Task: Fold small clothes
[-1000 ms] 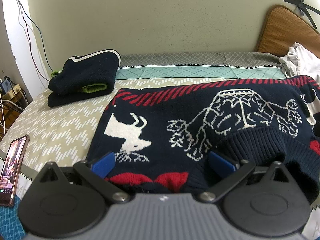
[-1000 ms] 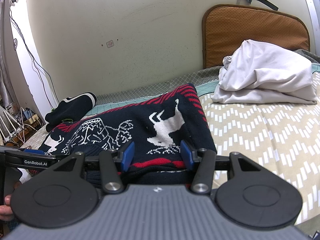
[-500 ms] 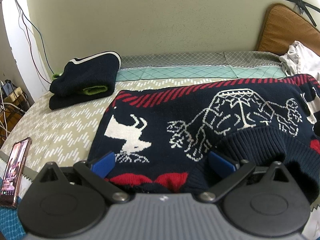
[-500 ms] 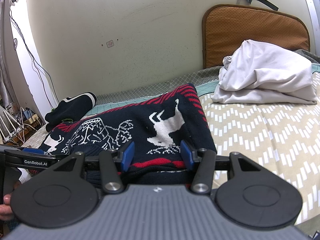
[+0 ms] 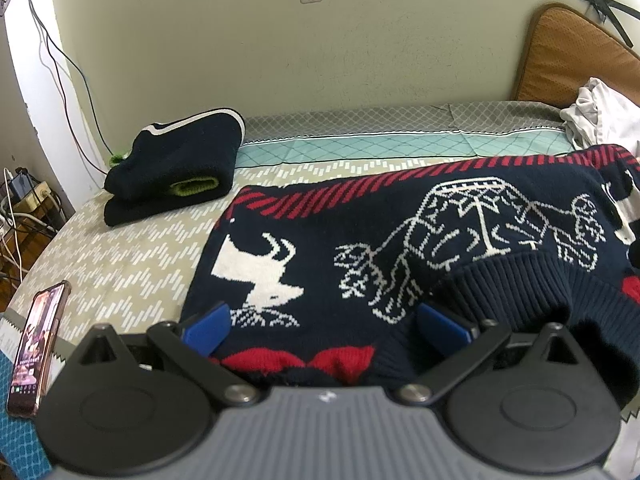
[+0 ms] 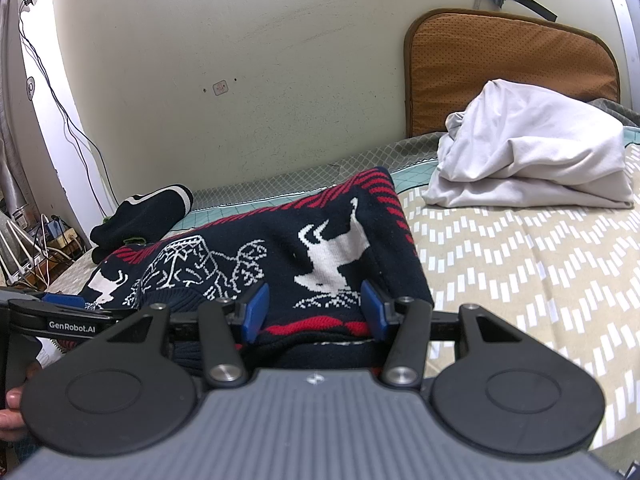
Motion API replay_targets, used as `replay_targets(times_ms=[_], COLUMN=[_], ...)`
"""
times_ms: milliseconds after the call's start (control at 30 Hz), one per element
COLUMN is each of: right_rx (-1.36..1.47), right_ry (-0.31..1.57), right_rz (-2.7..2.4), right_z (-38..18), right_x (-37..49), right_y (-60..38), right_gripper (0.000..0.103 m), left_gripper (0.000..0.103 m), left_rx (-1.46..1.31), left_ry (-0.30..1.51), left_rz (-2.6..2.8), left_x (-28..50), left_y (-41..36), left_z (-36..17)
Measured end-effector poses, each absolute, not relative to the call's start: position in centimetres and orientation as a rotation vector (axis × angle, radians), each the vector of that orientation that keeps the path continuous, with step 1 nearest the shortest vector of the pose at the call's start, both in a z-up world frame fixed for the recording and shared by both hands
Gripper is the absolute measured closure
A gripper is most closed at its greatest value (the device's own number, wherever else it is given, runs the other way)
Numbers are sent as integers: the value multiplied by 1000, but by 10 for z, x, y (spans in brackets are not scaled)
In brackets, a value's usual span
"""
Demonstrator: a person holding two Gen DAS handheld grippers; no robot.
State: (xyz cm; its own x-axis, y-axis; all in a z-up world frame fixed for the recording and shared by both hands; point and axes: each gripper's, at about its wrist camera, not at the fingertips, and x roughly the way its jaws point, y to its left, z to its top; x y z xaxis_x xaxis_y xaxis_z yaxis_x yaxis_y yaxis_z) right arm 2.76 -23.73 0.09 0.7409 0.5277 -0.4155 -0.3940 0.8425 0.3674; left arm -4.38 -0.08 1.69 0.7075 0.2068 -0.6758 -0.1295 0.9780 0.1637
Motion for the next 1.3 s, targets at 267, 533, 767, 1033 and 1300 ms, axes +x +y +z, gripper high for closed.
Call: replay_targets(times_ms=[267,533,767,1033,1300], right_rx=[264,265,265,266,267], right_ry=[533,532,532,532,526], right_rz=[512,512,512,511,512], right_z=[1,1,1,1,1], right_x=[28,28,28,28,26], right_y=[-238,-238,-238,-238,-237], right_gripper=[49,49,49,48,47], left_gripper=[0,0,0,0,0], left_rx=[105,107,109,116,118], left_ry=[765,769,772,774,775], left_rz=[187,188,190,192,190], left_x=[-44,-43,-42,-42,-42], left_y=[-1,0,-1,-1,-1], left_z=[17,17,17,18,18])
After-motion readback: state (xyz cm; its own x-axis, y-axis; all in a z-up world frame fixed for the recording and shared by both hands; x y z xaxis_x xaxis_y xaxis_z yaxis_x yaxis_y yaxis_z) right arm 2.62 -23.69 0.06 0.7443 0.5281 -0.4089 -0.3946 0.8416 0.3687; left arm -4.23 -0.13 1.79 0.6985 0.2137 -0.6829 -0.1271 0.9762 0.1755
